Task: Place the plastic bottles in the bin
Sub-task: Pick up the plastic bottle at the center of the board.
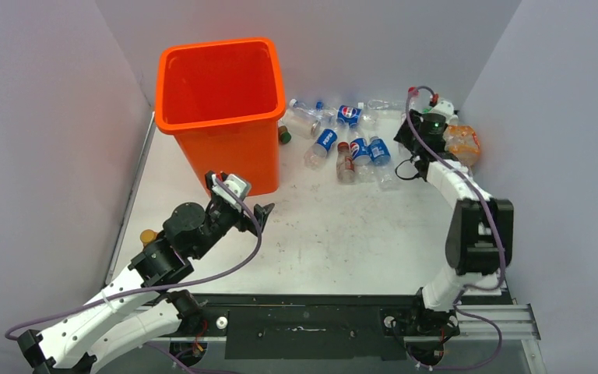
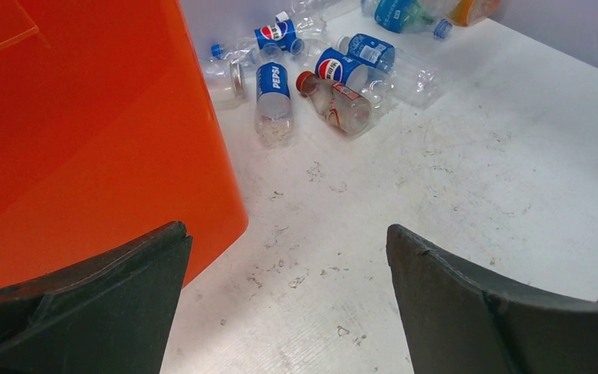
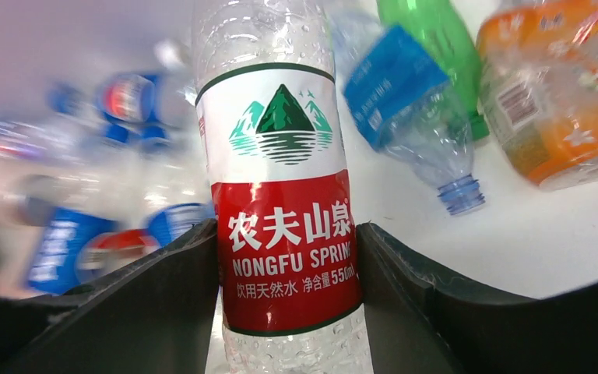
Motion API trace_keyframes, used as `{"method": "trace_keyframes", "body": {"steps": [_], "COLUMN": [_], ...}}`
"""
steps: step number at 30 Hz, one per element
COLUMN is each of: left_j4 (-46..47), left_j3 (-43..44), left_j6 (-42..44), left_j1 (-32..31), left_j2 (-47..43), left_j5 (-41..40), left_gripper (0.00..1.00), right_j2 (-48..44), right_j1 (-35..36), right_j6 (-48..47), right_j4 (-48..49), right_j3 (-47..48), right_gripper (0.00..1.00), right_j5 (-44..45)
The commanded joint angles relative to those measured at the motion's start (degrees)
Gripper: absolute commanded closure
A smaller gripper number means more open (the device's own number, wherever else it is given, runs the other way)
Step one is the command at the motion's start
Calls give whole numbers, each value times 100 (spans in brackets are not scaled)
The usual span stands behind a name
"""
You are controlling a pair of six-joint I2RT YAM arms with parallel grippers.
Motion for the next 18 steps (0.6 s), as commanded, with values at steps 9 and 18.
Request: {"method": "trace_keyframes", "body": {"steps": [9,18], "left_j4": [1178,2508], "left_j3": [-397,207], "left_j6": [80,-1294], "left_j1": [-79,-79], "left_j2": [-673,-296], "left_j5": [1216,2220], "left_gripper": [4,4], "right_j2": [-5410,-7524], "right_j1": [2155,2525], "right_j6": [1075,1196], "right_j4": [1476,1724], "right_j3": [-3108,-4081], "right_gripper": [50,51], "right_j5": [-346,-2397]}}
